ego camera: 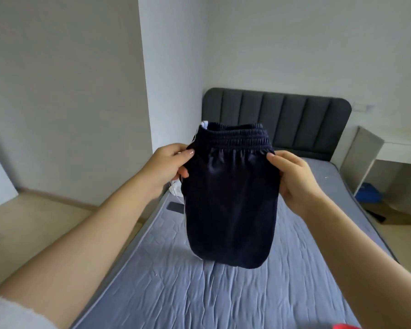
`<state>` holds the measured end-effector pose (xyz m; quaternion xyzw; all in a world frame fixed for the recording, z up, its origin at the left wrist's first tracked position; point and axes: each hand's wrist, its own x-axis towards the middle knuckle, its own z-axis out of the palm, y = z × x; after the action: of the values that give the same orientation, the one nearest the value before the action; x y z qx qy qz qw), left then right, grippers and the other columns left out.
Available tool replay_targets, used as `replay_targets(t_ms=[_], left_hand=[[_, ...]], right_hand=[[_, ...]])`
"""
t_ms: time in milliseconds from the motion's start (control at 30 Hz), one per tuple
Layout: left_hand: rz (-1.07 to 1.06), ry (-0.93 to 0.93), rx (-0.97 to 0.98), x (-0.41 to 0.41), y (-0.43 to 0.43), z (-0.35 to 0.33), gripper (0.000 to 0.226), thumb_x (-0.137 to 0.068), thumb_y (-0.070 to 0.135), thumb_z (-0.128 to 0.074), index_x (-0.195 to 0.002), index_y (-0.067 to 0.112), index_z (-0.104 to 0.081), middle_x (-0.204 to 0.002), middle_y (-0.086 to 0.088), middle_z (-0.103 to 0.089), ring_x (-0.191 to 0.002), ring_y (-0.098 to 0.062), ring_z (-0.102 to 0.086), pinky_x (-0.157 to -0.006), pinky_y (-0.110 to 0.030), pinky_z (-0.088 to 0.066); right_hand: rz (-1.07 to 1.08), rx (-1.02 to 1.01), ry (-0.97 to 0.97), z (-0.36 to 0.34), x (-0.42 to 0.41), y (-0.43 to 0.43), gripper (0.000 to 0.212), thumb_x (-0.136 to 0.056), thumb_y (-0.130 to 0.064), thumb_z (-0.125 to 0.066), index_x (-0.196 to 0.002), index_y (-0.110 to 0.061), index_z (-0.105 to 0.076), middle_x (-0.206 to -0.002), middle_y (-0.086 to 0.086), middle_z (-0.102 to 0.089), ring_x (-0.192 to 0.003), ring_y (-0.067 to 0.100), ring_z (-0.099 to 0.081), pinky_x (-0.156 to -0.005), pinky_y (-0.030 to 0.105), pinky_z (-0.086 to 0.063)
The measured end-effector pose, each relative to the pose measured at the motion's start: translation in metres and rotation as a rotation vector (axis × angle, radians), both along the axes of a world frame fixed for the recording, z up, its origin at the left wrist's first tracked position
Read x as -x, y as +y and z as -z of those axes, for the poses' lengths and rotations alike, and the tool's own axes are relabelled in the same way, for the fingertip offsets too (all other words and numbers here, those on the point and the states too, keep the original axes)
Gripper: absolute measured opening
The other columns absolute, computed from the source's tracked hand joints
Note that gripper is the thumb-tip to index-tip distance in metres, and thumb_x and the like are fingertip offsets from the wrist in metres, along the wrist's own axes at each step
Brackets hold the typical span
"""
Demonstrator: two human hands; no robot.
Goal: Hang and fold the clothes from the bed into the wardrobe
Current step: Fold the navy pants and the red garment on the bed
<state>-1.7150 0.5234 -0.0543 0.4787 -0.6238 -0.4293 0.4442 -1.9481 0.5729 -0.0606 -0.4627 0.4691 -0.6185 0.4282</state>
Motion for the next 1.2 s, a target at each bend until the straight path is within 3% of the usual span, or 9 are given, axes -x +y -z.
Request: replay_targets(t_ms=[133,300,433,767,867,933,1000,1067,1200], left_hand=[[-0.009,-0.036,-0.221,0.006,0.011,0.078,0.014,-0.095,0.019,-0.051,-0.104,0.015,-0.061,-0.068,0.003,-0.052,-0.037,0.002,-0.047,-0.049,-0.017,-0.037],[-0.031,-0.086,-0.446,0.009,0.021,0.15,0.011,-0.095,0.018,-0.051,-0.088,0.025,-0.057,-0.061,0.003,-0.054,-0.035,0.001,-0.047,-0.038,-0.013,-0.031],[-0.052,-0.145,-0.602,0.014,0.017,0.205,0.016,-0.094,0.021,-0.052,-0.083,0.033,-0.053,-0.076,0.004,-0.059,-0.04,0.0,-0.051,-0.043,-0.015,-0.035],[-0.039,-0.23,-0.807,0.049,-0.064,0.317,0.015,-0.095,0.023,-0.051,-0.108,0.019,-0.057,-0.06,0.0,-0.053,-0.042,-0.004,-0.048,-0.043,-0.014,-0.038],[-0.028,-0.087,-0.789,0.068,-0.114,0.343,0.034,-0.098,0.018,-0.044,-0.132,0.016,-0.044,-0.108,-0.004,-0.06,-0.067,-0.004,-0.063,-0.057,-0.013,-0.046],[0.013,0.016,-0.84,0.076,-0.139,0.365,0.056,-0.099,0.02,-0.043,-0.147,0.028,-0.017,-0.145,-0.001,-0.035,-0.114,-0.016,-0.054,-0.088,-0.027,-0.047],[0.07,-0.131,-0.864,0.08,-0.143,0.392,0.068,-0.098,0.022,-0.045,-0.148,0.033,-0.001,-0.155,0.003,-0.015,-0.134,-0.02,-0.035,-0.105,-0.036,-0.036],[0.141,-0.359,-0.835,0.08,-0.125,0.425,0.068,-0.096,0.019,-0.047,-0.149,0.027,-0.005,-0.155,-0.001,-0.016,-0.133,-0.019,-0.035,-0.102,-0.026,-0.036],[0.252,-0.561,-0.85,0.075,-0.069,0.493,0.058,-0.095,0.018,-0.045,-0.147,0.024,-0.02,-0.149,-0.005,-0.03,-0.093,-0.012,-0.056,-0.068,-0.004,-0.041]], right_hand=[[-0.006,-0.217,-0.004,0.07,0.006,0.013,0.015,-0.091,-0.013,-0.056,-0.078,-0.01,-0.064,-0.071,0.003,-0.069,-0.068,0.018,-0.065,-0.06,0.027,-0.053],[-0.014,-0.464,-0.049,0.145,0.005,0.025,0.015,-0.09,-0.009,-0.055,-0.078,-0.008,-0.063,-0.067,0.003,-0.068,-0.058,0.013,-0.065,-0.047,0.021,-0.048],[0.0,-0.627,-0.092,0.205,0.005,0.025,0.014,-0.091,-0.009,-0.055,-0.081,-0.007,-0.064,-0.072,0.007,-0.069,-0.063,0.017,-0.066,-0.051,0.024,-0.05],[0.164,-0.889,-0.069,0.317,0.026,-0.049,0.012,-0.088,-0.008,-0.059,-0.076,-0.007,-0.063,-0.067,0.007,-0.063,-0.056,0.016,-0.06,-0.049,0.022,-0.05],[0.252,-0.811,-0.029,0.336,0.04,-0.107,0.013,-0.09,-0.003,-0.053,-0.094,-0.009,-0.064,-0.082,0.002,-0.064,-0.062,0.009,-0.061,-0.046,0.012,-0.046],[0.26,-0.812,0.021,0.358,0.044,-0.132,0.035,-0.093,-0.004,-0.048,-0.126,-0.015,-0.052,-0.116,0.002,-0.057,-0.096,0.015,-0.059,-0.068,0.013,-0.045],[0.24,-0.899,0.128,0.39,0.041,-0.131,0.049,-0.093,-0.007,-0.048,-0.14,-0.017,-0.037,-0.14,0.003,-0.043,-0.12,0.023,-0.048,-0.086,0.023,-0.037],[0.168,-0.989,0.219,0.427,0.029,-0.11,0.051,-0.092,-0.007,-0.049,-0.141,-0.016,-0.036,-0.142,0.007,-0.042,-0.11,0.026,-0.053,-0.089,0.03,-0.039],[-0.05,-1.172,0.332,0.492,0.006,-0.051,0.047,-0.092,-0.016,-0.049,-0.137,-0.022,-0.04,-0.133,0.002,-0.051,-0.093,0.018,-0.053,-0.086,0.033,-0.045]])
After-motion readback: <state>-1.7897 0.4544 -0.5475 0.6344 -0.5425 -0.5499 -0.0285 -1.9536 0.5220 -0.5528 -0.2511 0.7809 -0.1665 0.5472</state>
